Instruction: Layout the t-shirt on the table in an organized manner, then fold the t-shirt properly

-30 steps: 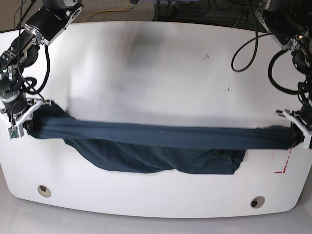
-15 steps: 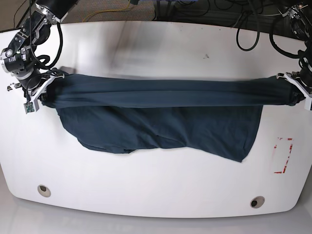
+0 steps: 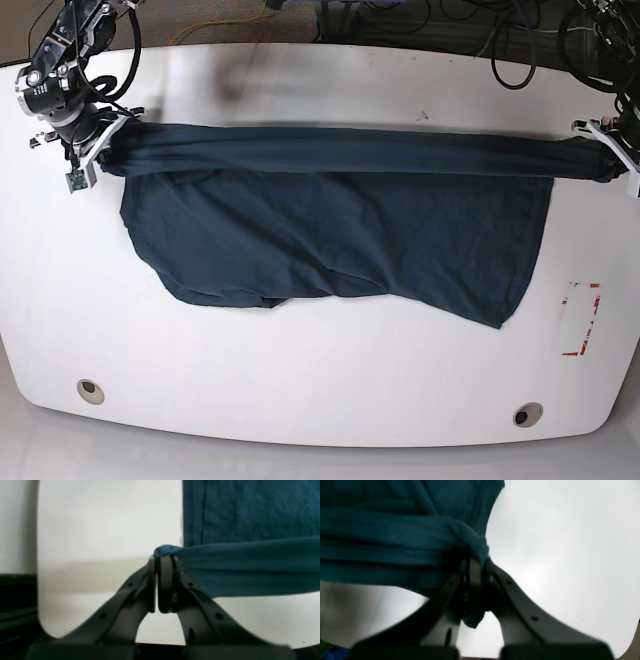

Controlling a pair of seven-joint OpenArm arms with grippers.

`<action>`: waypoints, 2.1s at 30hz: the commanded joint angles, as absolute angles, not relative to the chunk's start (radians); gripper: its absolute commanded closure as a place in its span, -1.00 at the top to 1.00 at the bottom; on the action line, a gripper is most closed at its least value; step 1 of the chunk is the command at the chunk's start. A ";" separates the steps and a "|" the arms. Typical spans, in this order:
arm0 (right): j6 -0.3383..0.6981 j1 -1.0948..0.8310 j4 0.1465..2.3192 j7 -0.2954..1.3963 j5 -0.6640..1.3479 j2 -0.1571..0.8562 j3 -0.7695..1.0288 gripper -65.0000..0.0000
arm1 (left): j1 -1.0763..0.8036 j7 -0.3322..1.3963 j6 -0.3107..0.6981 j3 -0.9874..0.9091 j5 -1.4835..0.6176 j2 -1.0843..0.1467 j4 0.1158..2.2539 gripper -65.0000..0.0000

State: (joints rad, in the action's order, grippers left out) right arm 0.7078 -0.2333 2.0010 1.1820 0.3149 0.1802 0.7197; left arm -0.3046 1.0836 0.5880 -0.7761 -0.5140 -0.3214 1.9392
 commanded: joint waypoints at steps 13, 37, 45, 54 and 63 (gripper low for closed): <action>0.698 0.065 2.006 1.171 0.282 0.292 0.667 -1.00 | 0.064 1.067 0.575 -0.716 -0.489 -0.401 1.957 -1.00; 0.698 0.803 1.676 1.171 0.282 0.469 0.381 -1.00 | 0.803 1.067 0.476 -0.354 -0.486 -0.450 1.751 -1.00; 0.698 1.059 1.537 1.170 0.282 0.515 0.282 -1.00 | 1.046 1.066 0.438 -0.338 -0.486 -0.450 1.606 -1.00; 0.698 1.328 1.481 1.173 0.282 0.545 0.137 -1.00 | 1.363 1.066 0.438 -0.236 -0.487 -0.467 1.438 -1.00; 0.698 1.392 1.477 1.175 0.288 0.572 0.117 -1.00 | 1.434 1.066 0.438 -0.200 -0.492 -0.464 1.400 -1.00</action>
